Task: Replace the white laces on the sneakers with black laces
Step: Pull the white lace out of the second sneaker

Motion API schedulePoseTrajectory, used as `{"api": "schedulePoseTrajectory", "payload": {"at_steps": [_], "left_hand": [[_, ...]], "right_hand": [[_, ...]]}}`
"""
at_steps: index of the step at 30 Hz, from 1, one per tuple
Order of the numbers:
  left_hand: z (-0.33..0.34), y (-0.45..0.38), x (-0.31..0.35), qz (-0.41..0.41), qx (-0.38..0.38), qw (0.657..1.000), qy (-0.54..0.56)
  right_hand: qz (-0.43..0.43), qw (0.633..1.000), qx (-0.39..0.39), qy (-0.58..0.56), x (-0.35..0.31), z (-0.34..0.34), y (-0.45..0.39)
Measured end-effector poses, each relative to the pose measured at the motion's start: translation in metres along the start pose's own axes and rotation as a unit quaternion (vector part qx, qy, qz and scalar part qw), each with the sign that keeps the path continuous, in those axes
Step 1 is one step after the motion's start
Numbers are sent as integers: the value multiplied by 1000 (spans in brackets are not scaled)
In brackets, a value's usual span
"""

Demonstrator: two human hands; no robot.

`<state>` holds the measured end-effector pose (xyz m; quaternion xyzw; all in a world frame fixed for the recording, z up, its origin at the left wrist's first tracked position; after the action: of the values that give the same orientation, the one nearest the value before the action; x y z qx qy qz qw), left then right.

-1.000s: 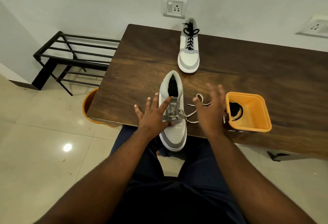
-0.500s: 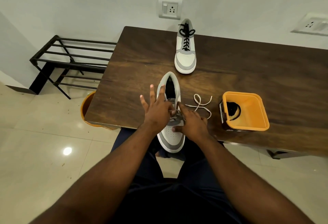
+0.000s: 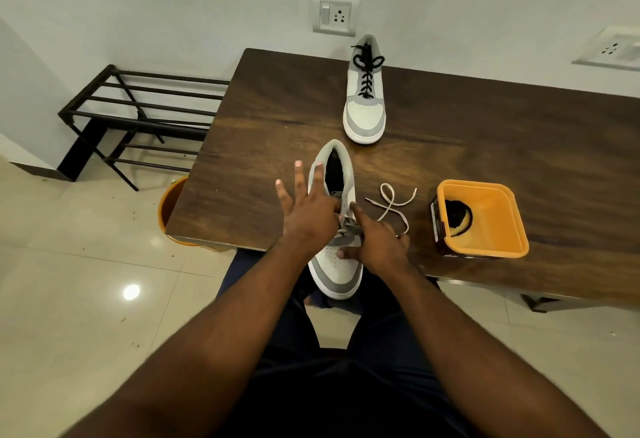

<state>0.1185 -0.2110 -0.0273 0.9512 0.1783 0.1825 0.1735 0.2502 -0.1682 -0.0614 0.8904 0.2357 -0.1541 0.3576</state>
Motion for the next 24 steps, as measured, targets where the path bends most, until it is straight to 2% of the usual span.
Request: {"api": "schedulePoseTrajectory", "payload": {"at_steps": [2,3,4,5,6,8,9,10,11,13,14,15,17,19,20,22,23,24], "left_hand": [[2,-3,1,3,-9,1000,26],[5,-4,-5,10,15,998,68],[7,-1,-11,13,55,989,138],[12,1,-19,12,102,965,241],[17,5,-29,4,146,918,370],[30,16,-43,-52,195,762,615],[36,22,-45,-75,204,698,682],[36,26,-44,-82,215,682,694],[29,29,-41,-76,224,712,661],[13,23,-33,-52,221,847,480],[6,18,-25,-36,193,911,364],[3,13,-18,-29,153,953,261],[-1,6,-6,-15,74,992,103],[1,2,-2,-10,25,999,37],[4,-1,-4,-4,24,998,54],[9,0,-13,-8,77,976,203],[10,2,-20,-22,123,932,340],[14,8,-30,-46,173,845,505]], "right_hand": [[4,1000,-5,5,-1,-1,1],[6,1000,-5,6,-1,-1,1],[5,1000,-5,6,0,0,1],[4,1000,-4,6,1,0,2],[2,1000,-3,5,1,0,2],[0,1000,-7,6,2,1,1],[0,1000,-8,8,2,1,1],[0,1000,-7,9,1,2,0],[0,1000,-5,10,2,2,0],[0,1000,1,9,1,1,-1],[0,1000,2,7,1,1,0],[0,1000,5,6,0,2,1],[-1,1000,10,3,-1,2,2],[1,1000,8,5,-2,1,2],[2,1000,5,8,-1,2,2],[1,1000,1,8,1,3,1],[-2,1000,2,6,3,3,1],[-5,1000,2,5,4,3,0]]}}
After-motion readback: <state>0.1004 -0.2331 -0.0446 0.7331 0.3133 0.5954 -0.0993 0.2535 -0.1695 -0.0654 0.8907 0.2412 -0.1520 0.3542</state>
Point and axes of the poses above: each hand's wrist, its own y-axis away from the middle knuckle, its own z-axis out of the palm, x = y × z, the point moved 4 cm from there along -y, towards the middle knuckle, and after that the axes turned 13 degrees about -x, right-handed, at the moved point
